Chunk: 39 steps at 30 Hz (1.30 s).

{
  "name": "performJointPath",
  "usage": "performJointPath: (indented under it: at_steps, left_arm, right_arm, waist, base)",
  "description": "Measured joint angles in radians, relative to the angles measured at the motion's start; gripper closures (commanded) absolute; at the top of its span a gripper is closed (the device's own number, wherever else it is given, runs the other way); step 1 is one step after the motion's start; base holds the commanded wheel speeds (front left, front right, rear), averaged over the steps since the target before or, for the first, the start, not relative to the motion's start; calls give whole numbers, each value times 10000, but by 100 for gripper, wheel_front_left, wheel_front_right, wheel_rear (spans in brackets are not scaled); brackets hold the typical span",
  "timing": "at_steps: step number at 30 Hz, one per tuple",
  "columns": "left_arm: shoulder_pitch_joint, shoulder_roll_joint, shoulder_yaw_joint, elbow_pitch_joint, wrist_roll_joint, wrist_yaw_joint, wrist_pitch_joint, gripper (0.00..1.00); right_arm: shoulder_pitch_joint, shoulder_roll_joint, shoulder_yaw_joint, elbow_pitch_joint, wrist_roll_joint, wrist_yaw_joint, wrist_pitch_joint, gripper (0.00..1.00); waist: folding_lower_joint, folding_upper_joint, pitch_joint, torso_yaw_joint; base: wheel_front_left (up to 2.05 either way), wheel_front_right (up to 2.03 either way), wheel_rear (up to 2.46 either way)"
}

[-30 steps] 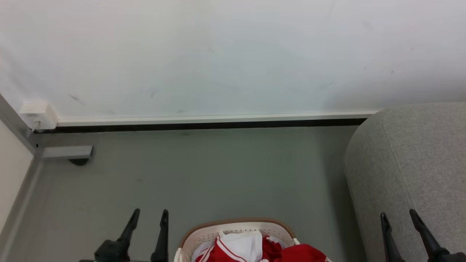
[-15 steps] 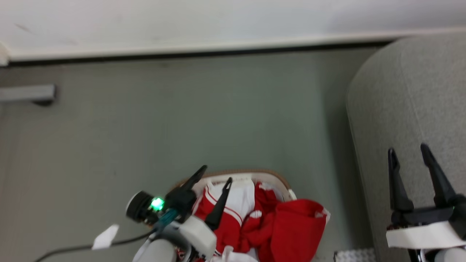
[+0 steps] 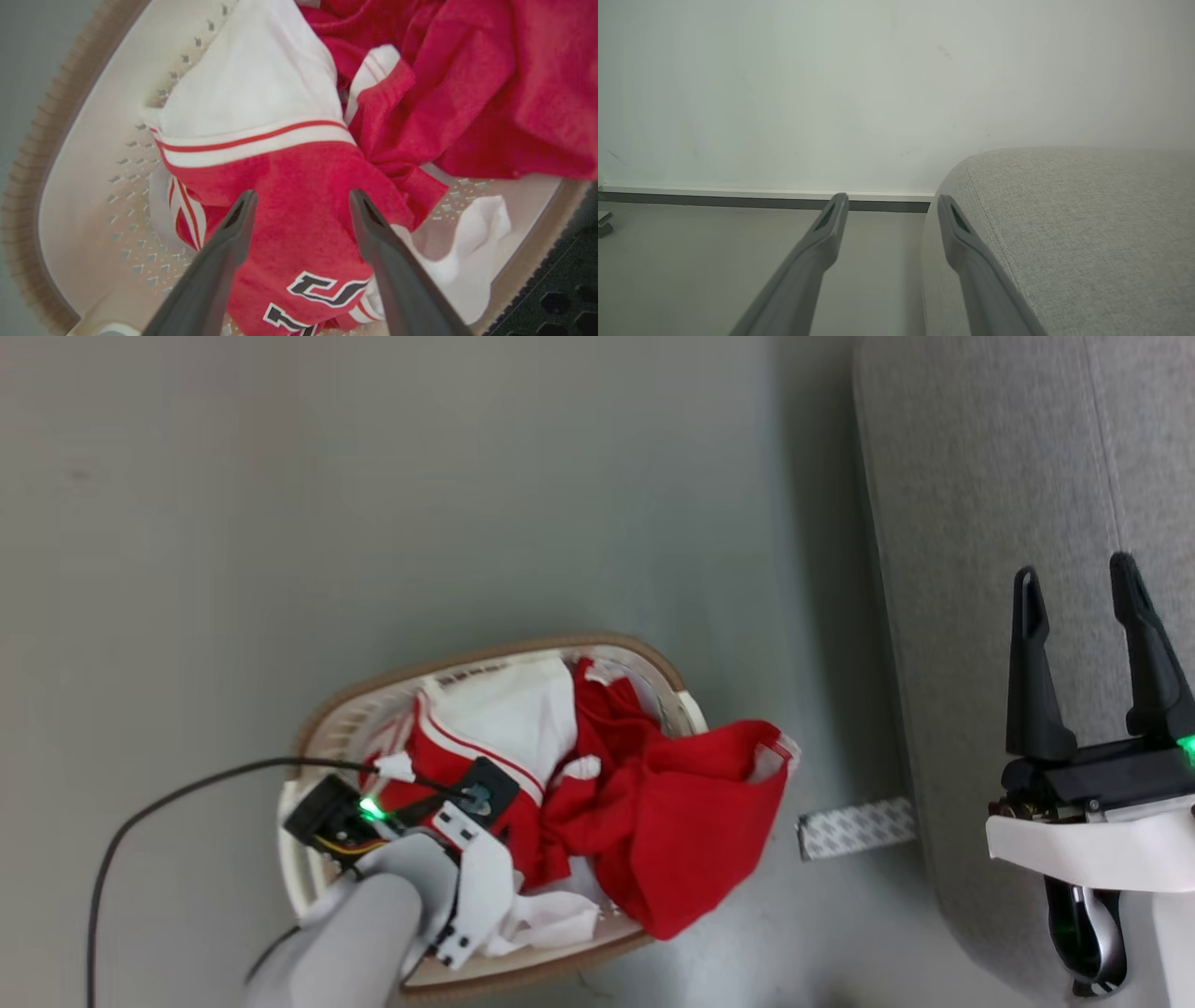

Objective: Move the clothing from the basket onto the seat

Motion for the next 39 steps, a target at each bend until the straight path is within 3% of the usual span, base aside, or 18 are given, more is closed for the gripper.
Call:
performJointPath:
  at_steps: [11, 12, 13, 18, 23, 31, 39]
  left_arm:
    - [-666, 619, 159, 800, 132, 451, 984, 0]
    - [-722, 679, 157, 853, 165, 537, 940, 21]
    - [-775, 696, 159, 913, 182, 612, 882, 98]
    - [-827, 431, 119, 1212, 77, 752, 485, 100]
    - [-557, -119, 295, 1248, -529, 779, -324, 100]
    - [672, -556, 462, 527, -1365, 704, -1407, 100]
    - [2019, -763, 640, -1035, -2201, 780, -1647, 100]
  right_arm:
    - [-376, 69, 336, -807, 428, 0, 0, 0]
    - [-380, 71, 366, -855, 451, 0, 0, 0]
    - [-380, 75, 380, -876, 458, 0, 2, 0]
    - [-322, 75, 238, -788, 454, 0, 2, 0]
    - [52, 77, -10, -466, 314, 0, 0, 0]
    - [1130, 81, -485, -61, -186, 0, 0, 0]
    - [2336, -192, -562, 165, -355, 0, 0, 0]
  waist:
    - [-1, 0, 1592, -947]
    - [-1, -1, 1703, -1038]
    - [-1, 0, 1791, -1134]
    - [-2, 0, 1833, -1363]
    - [-2, 0, 1163, -1249]
    - [-3, -1, -875, -618]
    - [-5, -1, -3271, 259]
  base:
    - [0, 0, 0]
    - [0, 0, 0]
    - [0, 0, 0]
    - [0, 0, 0]
    - [0, 0, 0]
    - [0, 0, 0]
    - [0, 0, 0]
